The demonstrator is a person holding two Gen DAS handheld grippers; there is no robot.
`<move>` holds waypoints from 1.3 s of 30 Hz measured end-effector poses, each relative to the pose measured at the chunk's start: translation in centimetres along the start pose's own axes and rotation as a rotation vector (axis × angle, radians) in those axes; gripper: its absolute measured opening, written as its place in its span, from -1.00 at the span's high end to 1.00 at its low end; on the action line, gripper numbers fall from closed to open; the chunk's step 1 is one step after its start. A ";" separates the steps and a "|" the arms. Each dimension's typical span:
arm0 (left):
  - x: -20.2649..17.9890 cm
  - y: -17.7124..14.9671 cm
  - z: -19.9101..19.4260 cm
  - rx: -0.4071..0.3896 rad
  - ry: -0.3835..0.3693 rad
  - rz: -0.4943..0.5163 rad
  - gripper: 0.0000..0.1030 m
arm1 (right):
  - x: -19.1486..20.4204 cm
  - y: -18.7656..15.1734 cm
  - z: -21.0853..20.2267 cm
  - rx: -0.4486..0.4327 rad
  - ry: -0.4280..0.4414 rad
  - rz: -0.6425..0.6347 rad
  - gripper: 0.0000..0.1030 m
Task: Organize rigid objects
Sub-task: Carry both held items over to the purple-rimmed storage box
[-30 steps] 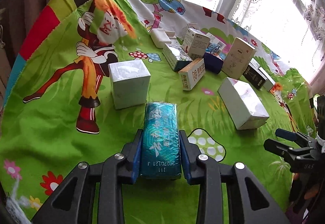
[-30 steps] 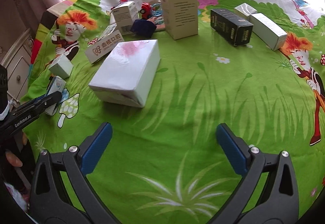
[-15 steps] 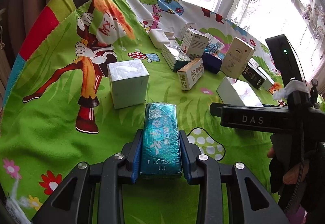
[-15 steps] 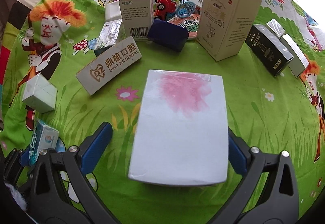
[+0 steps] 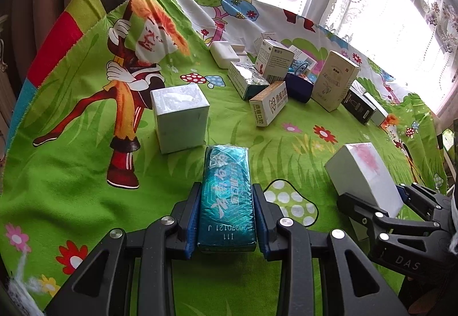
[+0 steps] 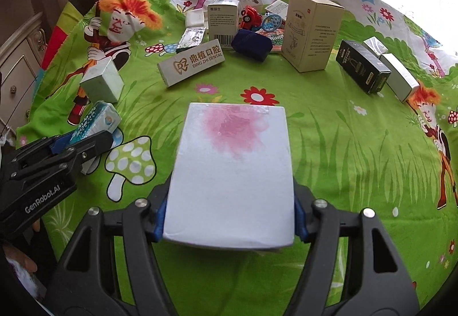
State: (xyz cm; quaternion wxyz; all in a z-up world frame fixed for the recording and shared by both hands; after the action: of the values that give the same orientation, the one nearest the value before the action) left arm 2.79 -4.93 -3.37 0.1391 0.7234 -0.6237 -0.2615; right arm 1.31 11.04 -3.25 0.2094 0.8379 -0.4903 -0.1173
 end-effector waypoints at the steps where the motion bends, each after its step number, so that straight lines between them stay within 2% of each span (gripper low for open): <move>1: -0.1 0.0 0.0 0.001 0.009 0.005 0.34 | 0.1 -0.3 -0.4 -0.004 0.001 0.001 -0.34; 5: -1.1 -0.8 -0.5 0.000 0.055 0.050 0.34 | -0.5 -1.7 -1.5 -0.007 0.021 0.001 -0.34; 9: -2.5 -2.6 -1.8 -0.004 0.016 0.059 0.34 | -1.4 -3.6 -3.4 -0.027 0.036 0.012 -0.34; 14: -4.4 -4.8 -2.7 0.011 0.003 0.094 0.34 | -2.9 -5.1 -5.7 -0.063 0.039 0.010 -0.34; 27: -12.1 -8.5 -3.8 0.034 -0.007 0.306 0.34 | -7.1 -10.3 -8.8 -0.076 -0.037 0.058 -0.35; 39: -17.5 -11.0 -5.0 0.038 -0.024 0.454 0.34 | -10.7 -15.1 -11.4 -0.091 -0.017 0.130 -0.35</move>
State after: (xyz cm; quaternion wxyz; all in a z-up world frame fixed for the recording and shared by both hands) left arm 13.22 13.51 -1.46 0.1735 0.5636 -0.7770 -0.2203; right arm 12.30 29.56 -0.28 0.2502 0.7929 -0.5395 -0.1329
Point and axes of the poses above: each gripper's, at about its wrist camera, not at the fingertips, and z roughly the way its jaws point, x to its left, y to its top, the point moved 6 cm from there along z, roughly the way its jaws point, and after that the axes turned 9 degrees about x, right-handed, at the moved point
